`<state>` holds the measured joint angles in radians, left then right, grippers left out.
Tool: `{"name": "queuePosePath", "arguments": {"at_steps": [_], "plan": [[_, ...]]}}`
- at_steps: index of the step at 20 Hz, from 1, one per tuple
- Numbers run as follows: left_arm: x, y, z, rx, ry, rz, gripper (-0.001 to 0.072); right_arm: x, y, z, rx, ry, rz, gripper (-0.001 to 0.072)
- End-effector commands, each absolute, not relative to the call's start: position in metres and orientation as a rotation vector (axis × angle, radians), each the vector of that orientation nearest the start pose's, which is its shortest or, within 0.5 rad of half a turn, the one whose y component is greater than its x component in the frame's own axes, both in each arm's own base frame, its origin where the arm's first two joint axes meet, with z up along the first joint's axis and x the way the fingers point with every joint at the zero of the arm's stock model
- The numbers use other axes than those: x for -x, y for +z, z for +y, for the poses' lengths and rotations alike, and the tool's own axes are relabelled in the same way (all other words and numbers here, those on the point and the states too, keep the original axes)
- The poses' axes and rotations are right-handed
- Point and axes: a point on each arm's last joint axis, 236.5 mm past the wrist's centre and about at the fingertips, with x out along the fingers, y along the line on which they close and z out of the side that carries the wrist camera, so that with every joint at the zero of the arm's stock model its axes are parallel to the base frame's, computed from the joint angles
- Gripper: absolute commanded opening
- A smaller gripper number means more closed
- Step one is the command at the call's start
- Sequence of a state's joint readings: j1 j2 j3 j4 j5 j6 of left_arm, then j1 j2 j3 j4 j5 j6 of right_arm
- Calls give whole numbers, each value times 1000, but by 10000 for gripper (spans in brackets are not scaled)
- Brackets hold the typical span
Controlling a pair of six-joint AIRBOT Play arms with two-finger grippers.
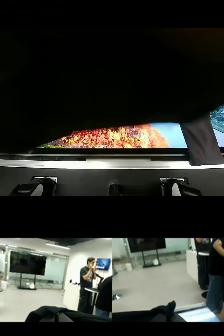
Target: Fold the shirts.
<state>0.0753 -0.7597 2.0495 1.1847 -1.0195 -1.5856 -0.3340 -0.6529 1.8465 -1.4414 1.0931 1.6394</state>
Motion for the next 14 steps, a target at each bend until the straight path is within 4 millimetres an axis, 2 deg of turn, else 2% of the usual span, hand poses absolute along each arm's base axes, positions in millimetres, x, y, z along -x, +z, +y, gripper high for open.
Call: {"name": "queuePosePath", "arguments": {"at_steps": [1,2,3,4,5,6,8,10,11,13,14], "plan": [[-218,560,-58,156,-255,-125,32,-230,481,-52,-134,-229,84,47],[-244,531,-54,147,-236,-6,32,-249,451,-58,-154,-229,206,47],[-273,494,-49,143,-213,136,33,-271,414,-64,-177,-230,356,47],[-301,452,-46,147,-202,279,33,-292,365,-71,-191,-222,553,47],[-330,404,-44,145,-202,426,34,-313,313,-78,-211,-215,743,47],[-359,349,-43,146,-205,575,34,-333,268,-83,-240,-209,886,47],[-401,231,-39,182,-194,832,34,-372,178,-85,-237,-194,1112,47],[-424,121,-37,244,-168,1018,34,-407,97,-66,-245,-161,1259,47],[-431,75,-36,270,-150,1087,34,-425,62,-56,-270,-169,1305,48],[-447,15,-39,322,-141,1158,33,-459,11,-41,-314,-187,1317,48],[-459,-3,-42,335,-151,1158,34,-474,-5,-37,-324,-191,1297,49]]}}
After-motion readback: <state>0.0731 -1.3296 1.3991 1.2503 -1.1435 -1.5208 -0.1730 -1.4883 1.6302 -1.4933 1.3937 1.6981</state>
